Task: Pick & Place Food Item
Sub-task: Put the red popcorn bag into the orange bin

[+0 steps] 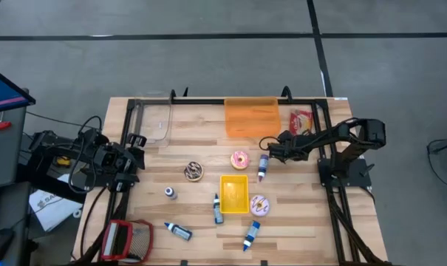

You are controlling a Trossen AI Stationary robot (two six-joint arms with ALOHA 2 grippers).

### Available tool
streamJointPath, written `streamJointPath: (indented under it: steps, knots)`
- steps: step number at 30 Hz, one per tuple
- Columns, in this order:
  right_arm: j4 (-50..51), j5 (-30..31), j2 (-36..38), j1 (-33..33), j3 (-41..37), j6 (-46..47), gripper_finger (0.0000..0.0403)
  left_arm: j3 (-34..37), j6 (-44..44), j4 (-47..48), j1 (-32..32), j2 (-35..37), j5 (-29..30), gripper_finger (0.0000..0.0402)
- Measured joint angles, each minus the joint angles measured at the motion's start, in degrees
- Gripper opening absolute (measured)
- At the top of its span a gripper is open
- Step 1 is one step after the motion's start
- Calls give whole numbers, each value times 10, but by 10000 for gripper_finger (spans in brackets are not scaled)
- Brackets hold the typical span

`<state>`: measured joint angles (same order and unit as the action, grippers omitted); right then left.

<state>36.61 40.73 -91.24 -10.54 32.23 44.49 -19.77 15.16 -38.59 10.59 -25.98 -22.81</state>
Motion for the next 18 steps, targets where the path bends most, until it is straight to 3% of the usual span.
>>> streamJointPath:
  steps: [8, 18]
  knots:
    - [99, 19, 0, 76, 15, 117, 0, 0, -3, 0, 0, 0, 0, 171]
    - [310, 82, 1, 166, 118, 288, 0, 0, -4, 1, 0, 0, 0, 171]
